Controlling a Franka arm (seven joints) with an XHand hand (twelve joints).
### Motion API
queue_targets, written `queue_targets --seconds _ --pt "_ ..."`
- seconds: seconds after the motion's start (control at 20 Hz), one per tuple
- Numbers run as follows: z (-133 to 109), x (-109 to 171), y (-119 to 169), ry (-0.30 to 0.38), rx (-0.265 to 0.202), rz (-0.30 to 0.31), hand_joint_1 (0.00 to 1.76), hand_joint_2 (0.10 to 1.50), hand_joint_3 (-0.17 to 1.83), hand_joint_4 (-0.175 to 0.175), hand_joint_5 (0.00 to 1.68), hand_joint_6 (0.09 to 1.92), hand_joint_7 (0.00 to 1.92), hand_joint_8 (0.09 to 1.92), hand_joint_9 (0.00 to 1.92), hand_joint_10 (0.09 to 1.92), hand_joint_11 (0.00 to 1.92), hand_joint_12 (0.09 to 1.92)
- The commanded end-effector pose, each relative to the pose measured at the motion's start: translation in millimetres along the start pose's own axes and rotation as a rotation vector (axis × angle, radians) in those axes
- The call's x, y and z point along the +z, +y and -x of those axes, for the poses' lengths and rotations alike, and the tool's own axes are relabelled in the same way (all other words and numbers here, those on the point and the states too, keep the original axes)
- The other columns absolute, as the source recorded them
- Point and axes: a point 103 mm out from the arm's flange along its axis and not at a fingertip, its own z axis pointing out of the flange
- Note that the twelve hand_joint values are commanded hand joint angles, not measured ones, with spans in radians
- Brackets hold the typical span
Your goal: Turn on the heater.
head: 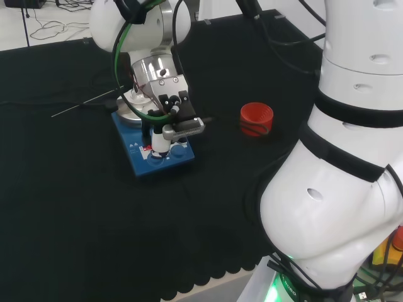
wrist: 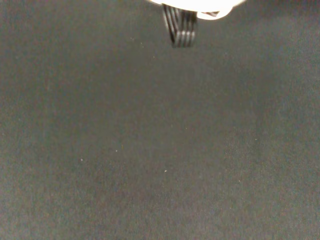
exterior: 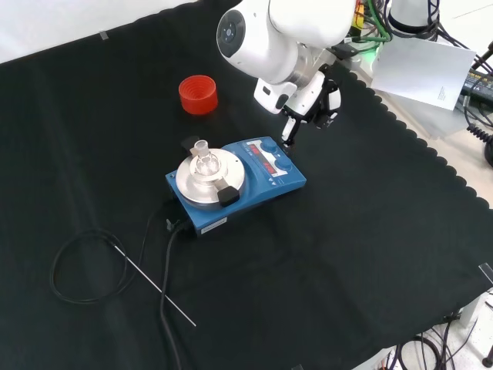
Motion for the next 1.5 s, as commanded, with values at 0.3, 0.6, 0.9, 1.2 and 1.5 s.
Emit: queue_targets --seconds 0.3,0.6,0.9,1.2,1.5 --pt "8.6 8.8 10.9 -0.001 0.008 -0.046 1.43 0.73 1.00 -0.055 0.22 0.50 1.62 1.70 1.68 1.65 1.34 1.41" --pt "4.3 9.5 13.3 -0.004 0.015 -0.058 1.43 0.73 1.00 -0.053 0.24 0.45 1.62 1.70 1.68 1.65 1.34 1.41" --pt "17.2 14.3 16.5 0.003 0.017 -0.075 1.43 0.73 1.01 -0.053 0.24 0.43 1.62 1.70 1.68 1.65 1.34 1.41" --pt "-1.4 13.6 15.6 -0.008 0.048 -0.087 1.43 0.72 1.01 -0.053 0.25 0.42 1.62 1.70 1.68 1.65 1.34 1.41" --pt "1.9 15.0 17.9 -0.015 0.039 -0.083 1.43 0.72 1.01 -0.053 0.26 0.42 1.62 1.70 1.68 1.65 1.34 1.41"
